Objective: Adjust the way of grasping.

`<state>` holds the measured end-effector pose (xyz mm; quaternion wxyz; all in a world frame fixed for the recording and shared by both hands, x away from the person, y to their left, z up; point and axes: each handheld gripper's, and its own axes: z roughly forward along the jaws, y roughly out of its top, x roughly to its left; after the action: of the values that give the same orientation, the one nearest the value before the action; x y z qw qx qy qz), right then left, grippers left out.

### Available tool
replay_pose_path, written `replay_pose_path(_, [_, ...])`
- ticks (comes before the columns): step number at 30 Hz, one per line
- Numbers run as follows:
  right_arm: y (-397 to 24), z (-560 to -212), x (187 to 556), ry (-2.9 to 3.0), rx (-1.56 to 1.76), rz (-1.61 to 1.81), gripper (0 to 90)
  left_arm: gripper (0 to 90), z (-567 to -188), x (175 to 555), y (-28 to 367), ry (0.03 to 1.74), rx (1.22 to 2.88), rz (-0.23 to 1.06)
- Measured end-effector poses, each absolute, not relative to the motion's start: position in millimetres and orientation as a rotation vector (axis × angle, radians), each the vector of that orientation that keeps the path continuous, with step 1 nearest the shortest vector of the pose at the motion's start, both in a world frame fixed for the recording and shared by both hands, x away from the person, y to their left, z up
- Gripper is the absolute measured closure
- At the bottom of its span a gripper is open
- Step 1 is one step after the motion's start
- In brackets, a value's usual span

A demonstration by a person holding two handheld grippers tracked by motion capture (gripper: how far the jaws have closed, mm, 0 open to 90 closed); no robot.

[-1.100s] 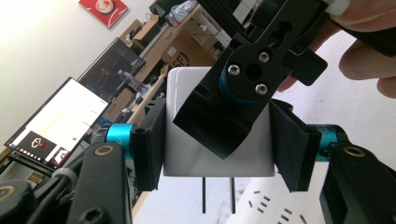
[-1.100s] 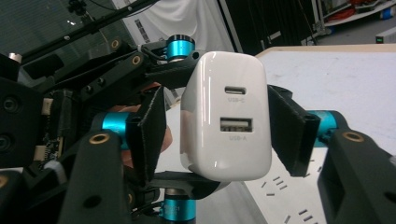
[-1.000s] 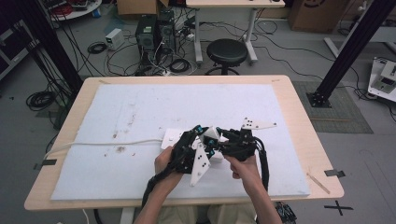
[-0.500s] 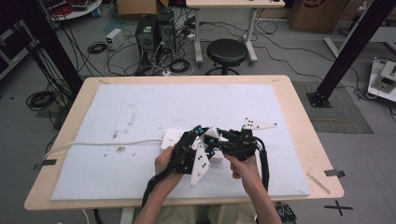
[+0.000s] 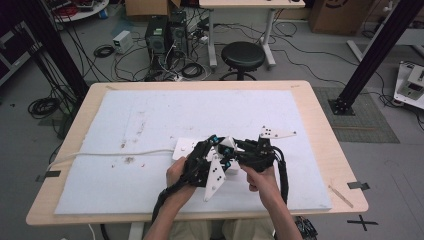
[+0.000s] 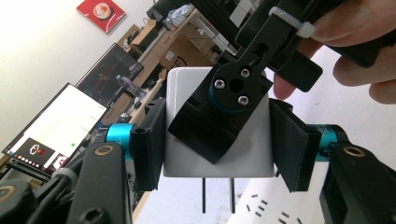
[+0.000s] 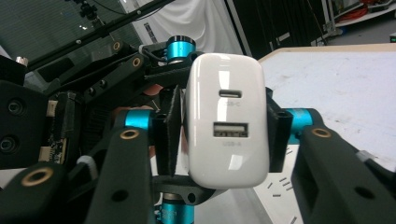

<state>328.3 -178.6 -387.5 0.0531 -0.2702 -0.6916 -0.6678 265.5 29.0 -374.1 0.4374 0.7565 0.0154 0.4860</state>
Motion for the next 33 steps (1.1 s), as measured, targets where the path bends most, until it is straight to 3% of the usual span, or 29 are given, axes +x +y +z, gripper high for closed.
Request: replay_pose_path(33, [-177.5,-389.1,329.5,-2.098,-0.861,-2.0,62.9,42.2,-376.5,267.8,29.2,0.043,1.891,1.187])
